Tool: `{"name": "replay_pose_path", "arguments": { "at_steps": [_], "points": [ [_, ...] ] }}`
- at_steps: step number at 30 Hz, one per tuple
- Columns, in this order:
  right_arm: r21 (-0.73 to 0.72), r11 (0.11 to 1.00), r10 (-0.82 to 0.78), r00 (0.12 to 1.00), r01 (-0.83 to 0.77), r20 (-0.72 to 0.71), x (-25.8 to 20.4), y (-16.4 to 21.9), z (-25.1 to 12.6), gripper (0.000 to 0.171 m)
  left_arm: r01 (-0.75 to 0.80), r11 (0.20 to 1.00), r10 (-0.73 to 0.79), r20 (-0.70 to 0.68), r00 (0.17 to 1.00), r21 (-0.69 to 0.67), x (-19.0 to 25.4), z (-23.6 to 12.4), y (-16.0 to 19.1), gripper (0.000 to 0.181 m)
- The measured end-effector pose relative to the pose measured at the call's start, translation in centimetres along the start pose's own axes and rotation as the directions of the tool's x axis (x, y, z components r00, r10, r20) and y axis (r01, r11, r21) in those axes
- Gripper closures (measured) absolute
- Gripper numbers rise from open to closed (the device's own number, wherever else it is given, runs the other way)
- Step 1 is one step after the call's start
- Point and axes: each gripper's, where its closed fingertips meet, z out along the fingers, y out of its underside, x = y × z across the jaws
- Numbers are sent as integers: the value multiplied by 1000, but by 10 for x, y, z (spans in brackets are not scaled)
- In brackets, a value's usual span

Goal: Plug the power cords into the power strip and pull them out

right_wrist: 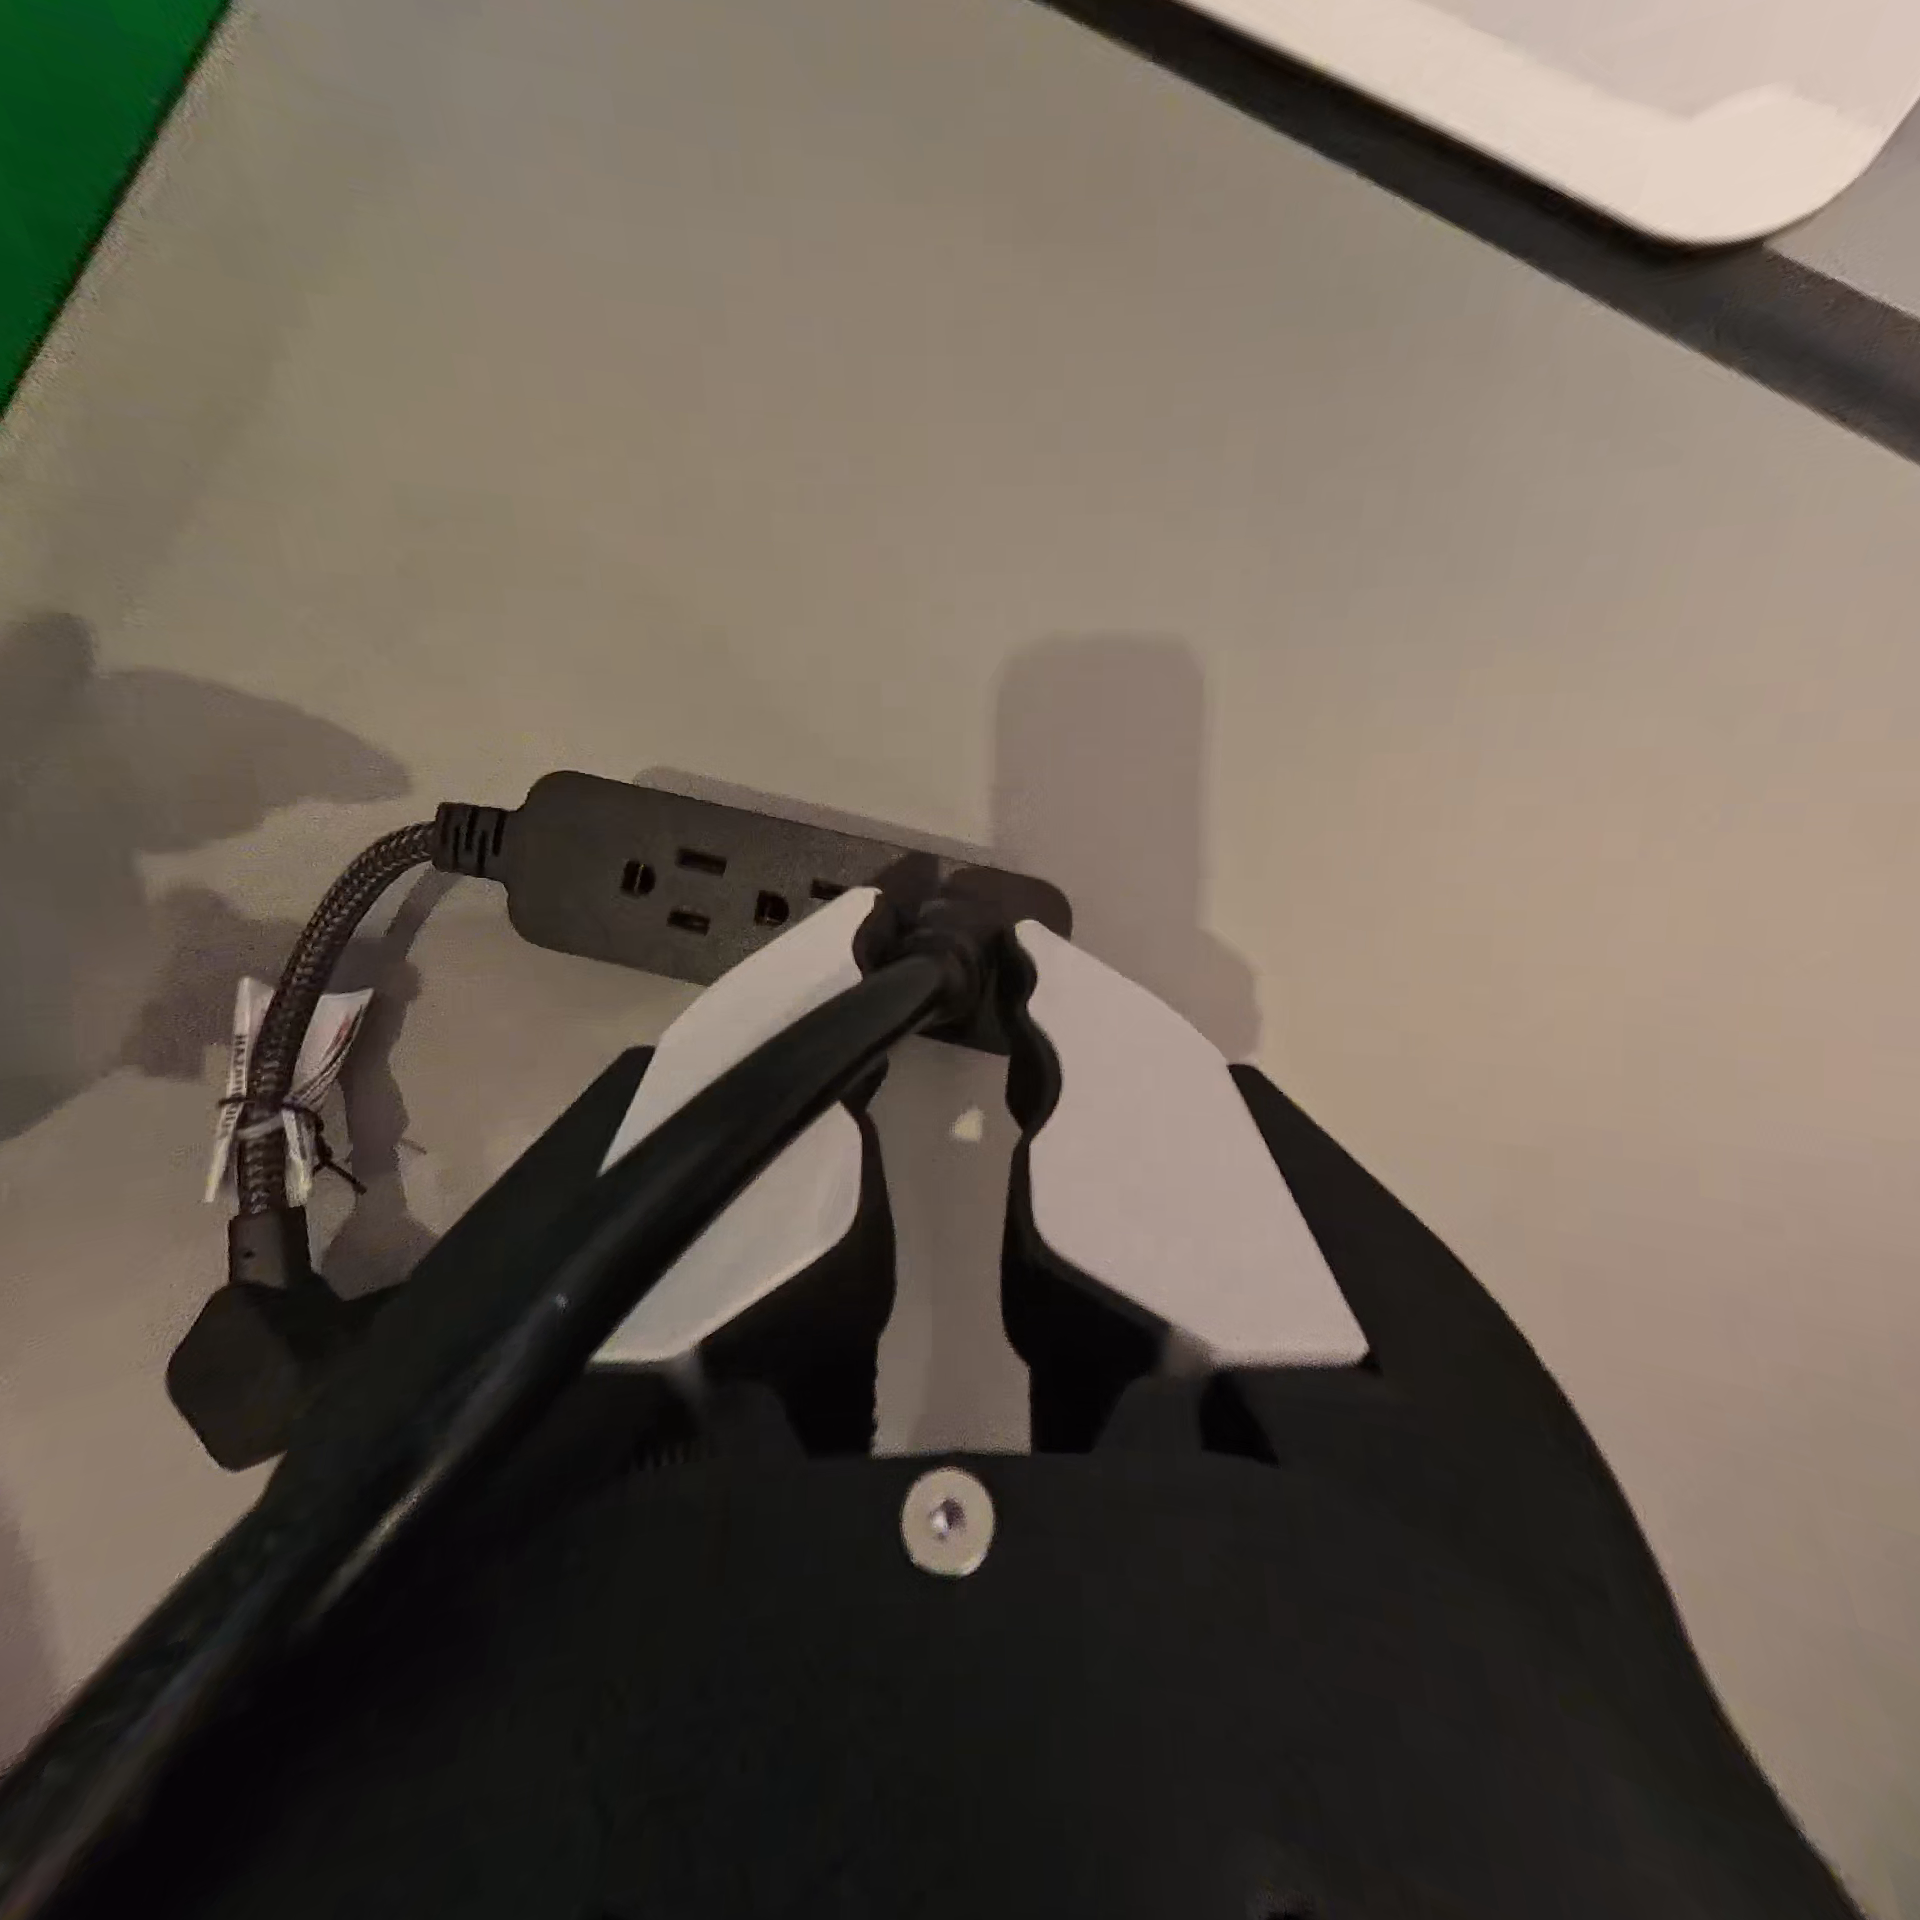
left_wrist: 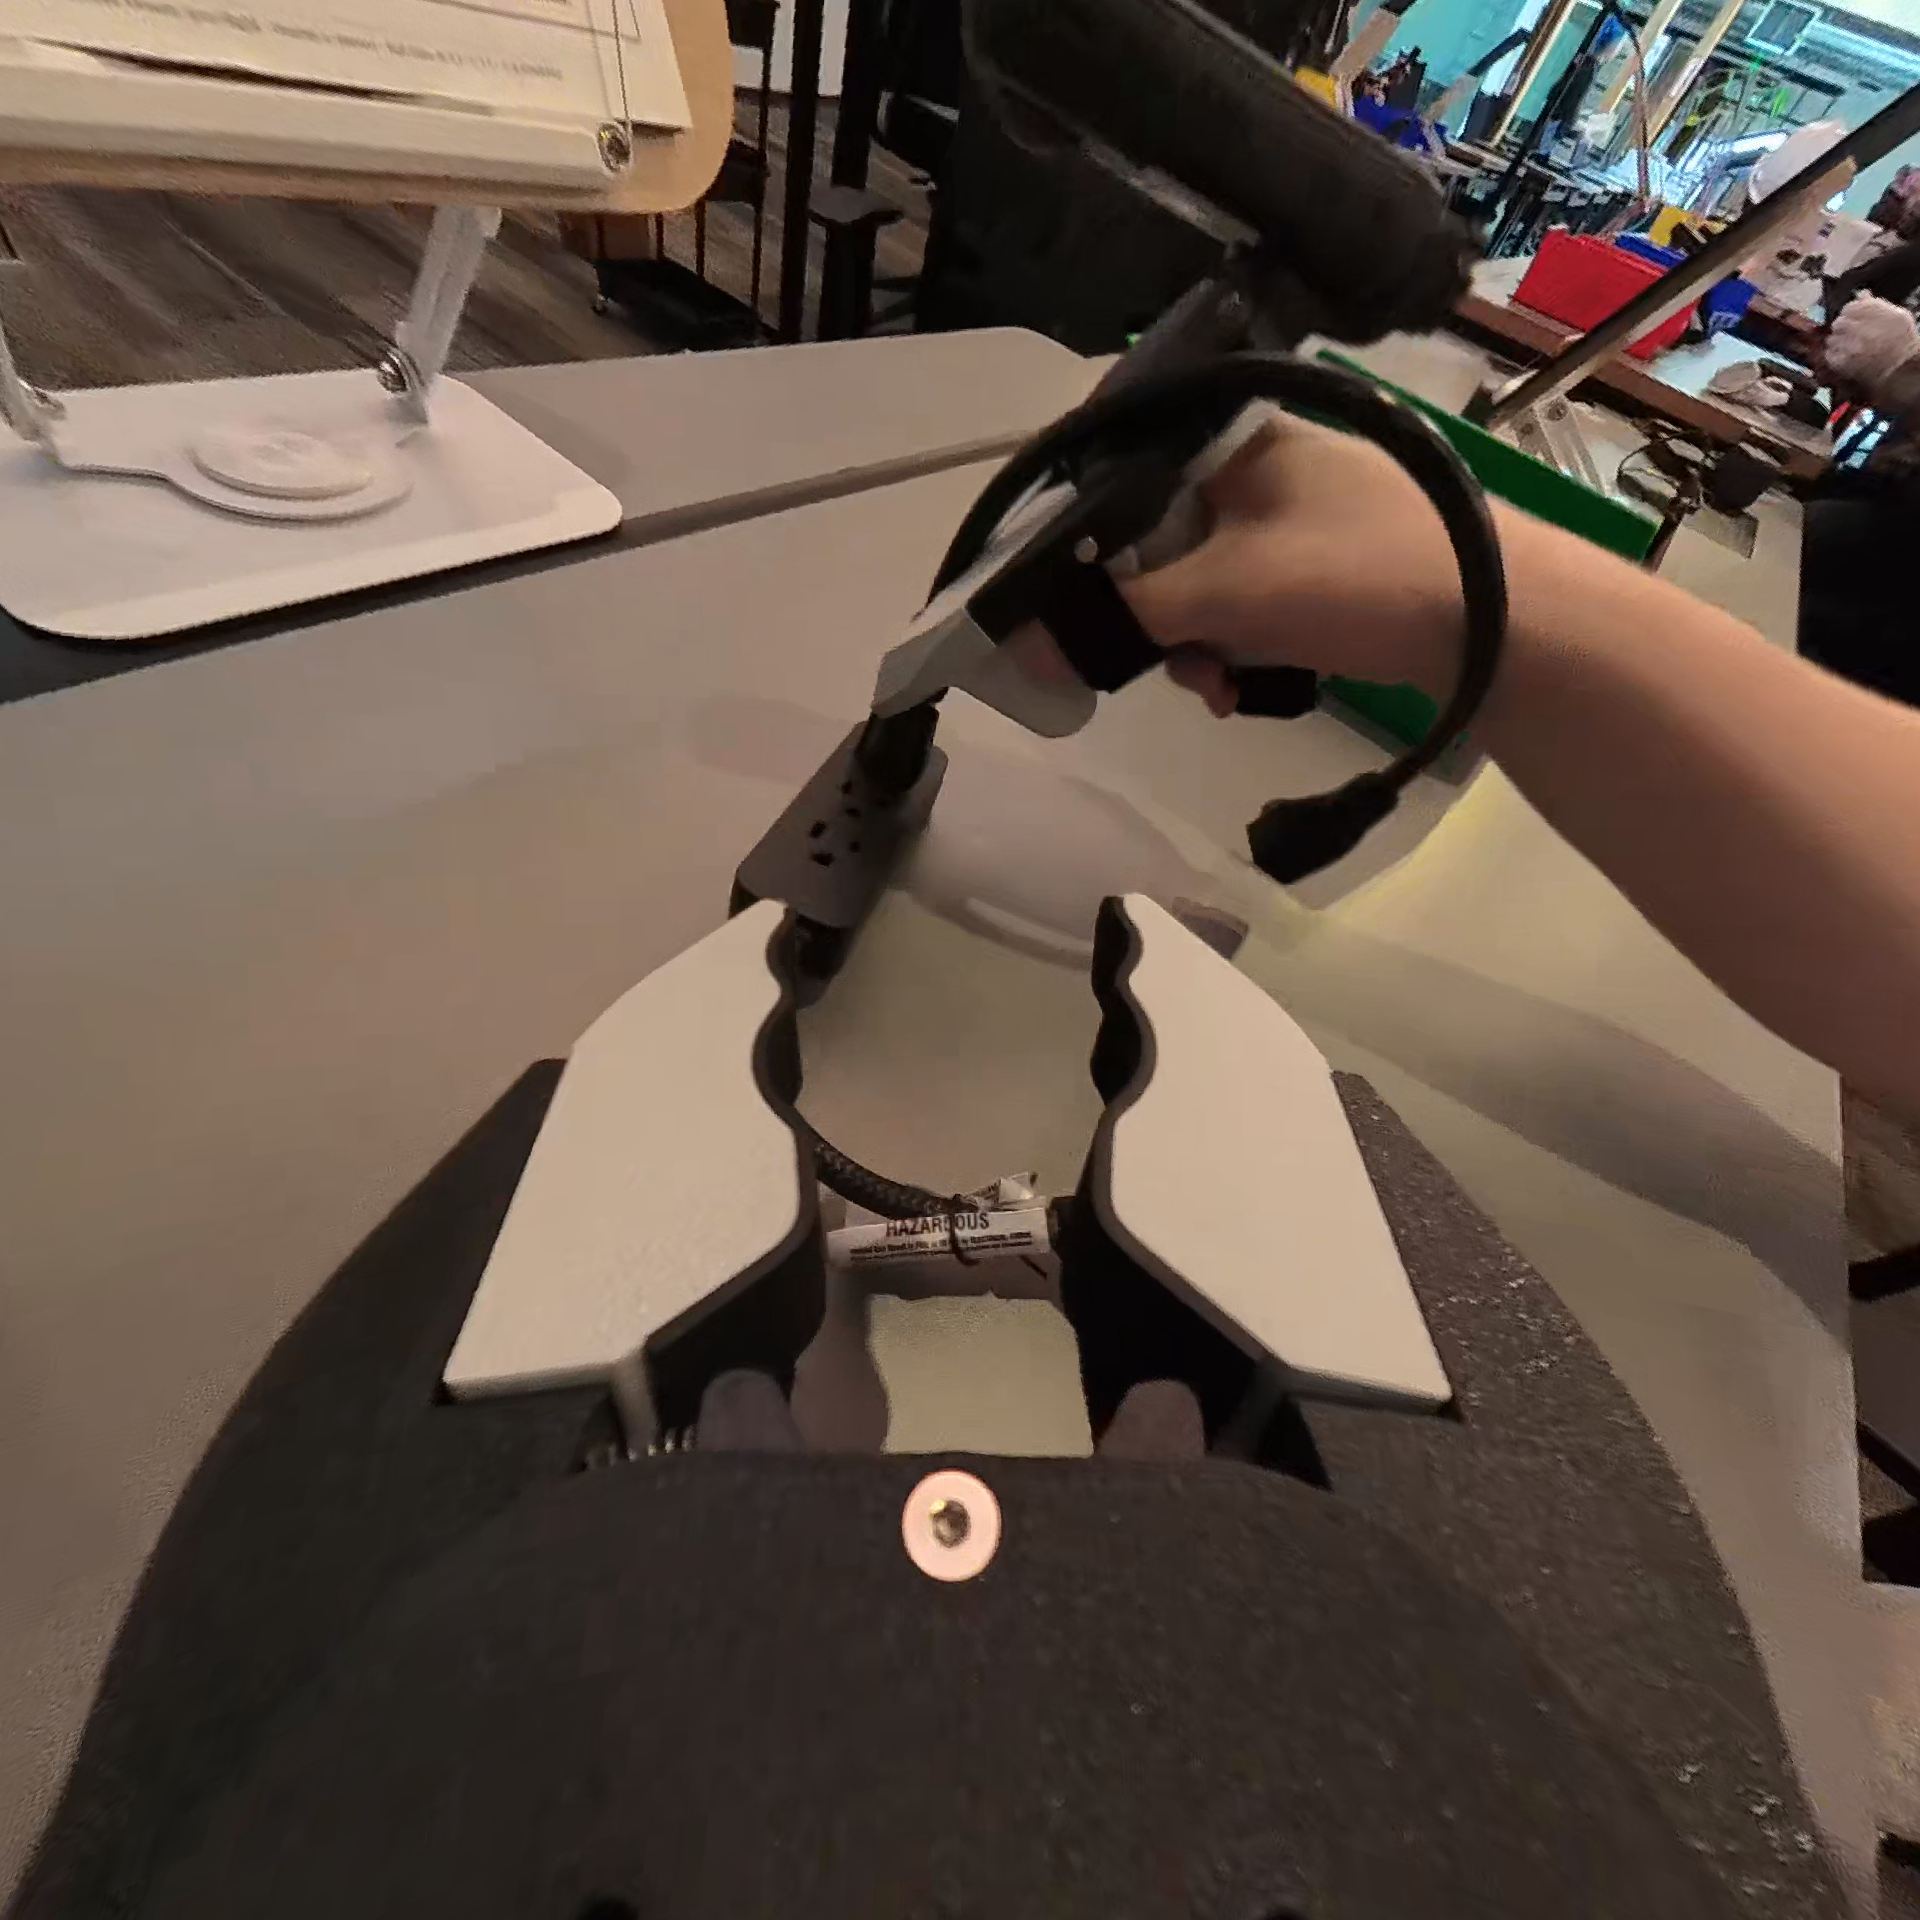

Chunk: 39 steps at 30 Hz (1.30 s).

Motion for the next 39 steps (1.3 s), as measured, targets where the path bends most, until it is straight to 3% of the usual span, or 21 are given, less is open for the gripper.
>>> {"name": "replay_pose_path", "arguments": {
  "at_steps": [6,8,13,15,17,19,24,27,30,36,39],
  "points": [
    [-161,987,-27,989,4,-143,-3,4,2,150,-45,999,45,13,999,-22,-5,4,2,131],
    [-171,985,10,993,-30,-121,-12,4,4,150,-91,995,91,-1,996,-38,-5,12,2,149],
    [-135,990,26,995,-39,-97,-15,6,4,148,-181,955,175,-48,983,-233,-7,54,24,151],
    [-126,992,17,999,-20,-28,-21,11,7,139,-255,912,255,-44,966,-322,-17,73,32,148],
    [-72,997,10,998,-6,56,-28,9,9,121,-294,878,288,-75,955,-377,-23,88,37,147],
    [25,999,-31,996,29,88,-29,4,8,118,-317,872,300,-104,948,-372,-24,99,34,148],
    [328,930,-173,985,166,-6,-13,-7,-9,123,-374,827,355,-125,926,-420,-35,115,48,136],
    [500,837,-233,972,221,-40,-16,-13,-22,140,-413,822,410,-95,907,-392,-38,116,49,140],
    [455,863,-242,970,218,-7,-19,-5,-4,138,-451,767,471,-77,879,-456,-47,121,66,131],
    [448,893,-101,990,46,98,-18,-1,10,145,-343,840,324,-118,939,-421,-45,120,67,135],
    [461,887,-75,994,29,81,-18,-2,11,145,-356,829,335,-126,934,-432,-45,120,67,134]
  ]
}}
